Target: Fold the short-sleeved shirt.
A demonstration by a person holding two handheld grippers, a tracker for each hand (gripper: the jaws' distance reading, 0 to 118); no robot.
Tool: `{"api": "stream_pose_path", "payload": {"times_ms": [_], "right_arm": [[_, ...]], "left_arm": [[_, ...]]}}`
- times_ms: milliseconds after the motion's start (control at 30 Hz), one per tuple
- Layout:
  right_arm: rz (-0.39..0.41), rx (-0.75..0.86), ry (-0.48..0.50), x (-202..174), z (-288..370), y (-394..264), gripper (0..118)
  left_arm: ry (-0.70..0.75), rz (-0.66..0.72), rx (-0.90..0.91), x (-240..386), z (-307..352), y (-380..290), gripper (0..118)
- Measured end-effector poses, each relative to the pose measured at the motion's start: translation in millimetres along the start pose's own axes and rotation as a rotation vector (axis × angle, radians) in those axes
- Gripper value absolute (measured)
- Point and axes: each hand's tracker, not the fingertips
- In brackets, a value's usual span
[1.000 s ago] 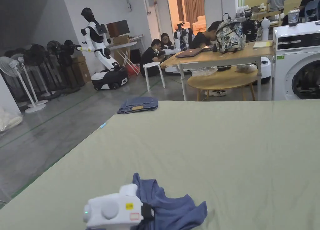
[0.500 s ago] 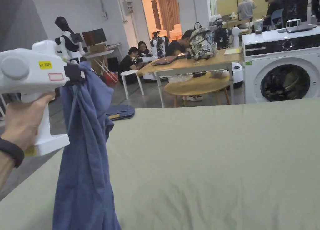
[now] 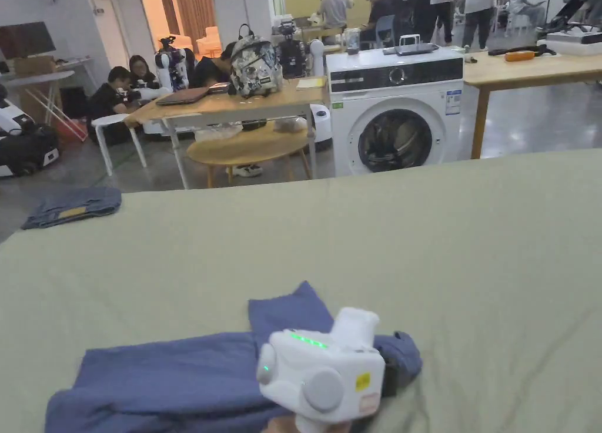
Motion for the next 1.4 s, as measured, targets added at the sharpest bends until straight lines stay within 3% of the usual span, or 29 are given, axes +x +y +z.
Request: {"api": "stream_pose_path", "payload": {"times_ms": [167,200,233,267,400,633,667,733,800,1000,1100,1133,1167,1233,1267,1300,1400], "right_arm": [[-0.002,-0.029,-0.033,6,4,-5,0],[-0.004,-0.034,-0.031,6,4,-5,0],[-0.004,-0.039,-0.025,5,4,-5,0],[0.0,-0.043,-0.017,3,3,-6,0],[0.048,-0.046,0.017,-9,4,-6,0],[0.063,-0.002,0.144,-28,7,1,0],[0.067,0.005,0.155,-30,6,2,0],[0.071,0.016,0.178,-35,4,3,0],[0.069,0.015,0.199,-39,1,3,0],[0.097,-0.014,0.221,-46,-7,-2,0],[0.132,-0.027,0.214,-46,-4,-5,0],[0.146,-0.027,0.204,-44,-1,-8,0],[0.15,-0.029,0.199,-42,1,-9,0],[0.139,-0.039,0.193,-36,2,-14,0],[0.121,-0.055,0.191,-31,1,-17,0],[0.108,-0.069,0.185,-26,1,-20,0],[0.1,-0.101,0.136,-12,1,-28,0]], "left_arm": [[-0.23,-0.02,-0.054,123,-34,-62,0],[-0.284,-0.018,-0.047,136,-33,-68,2],[-0.311,-0.001,-0.042,148,-30,-72,13],[-0.31,-0.006,-0.028,154,-26,-74,27],[-0.346,-0.032,0.069,135,4,-62,28],[0.086,-0.144,0.405,27,159,-43,28],[0.169,-0.166,0.442,15,180,-45,24],[0.306,-0.168,0.456,-7,215,-55,0],[0.399,-0.101,0.436,-26,242,-66,0],[0.466,-0.038,0.37,-58,261,-83,0],[0.388,0.062,0.301,-91,249,-62,0],[0.38,0.113,0.275,-105,240,-51,15],[0.385,0.152,0.226,-118,230,-41,38],[0.347,0.206,0.133,-157,201,-22,41],[0.353,0.211,0.098,-173,182,-14,50],[0.341,0.216,0.068,-188,166,-7,53],[0.351,0.262,-0.055,-225,119,10,52]]}}
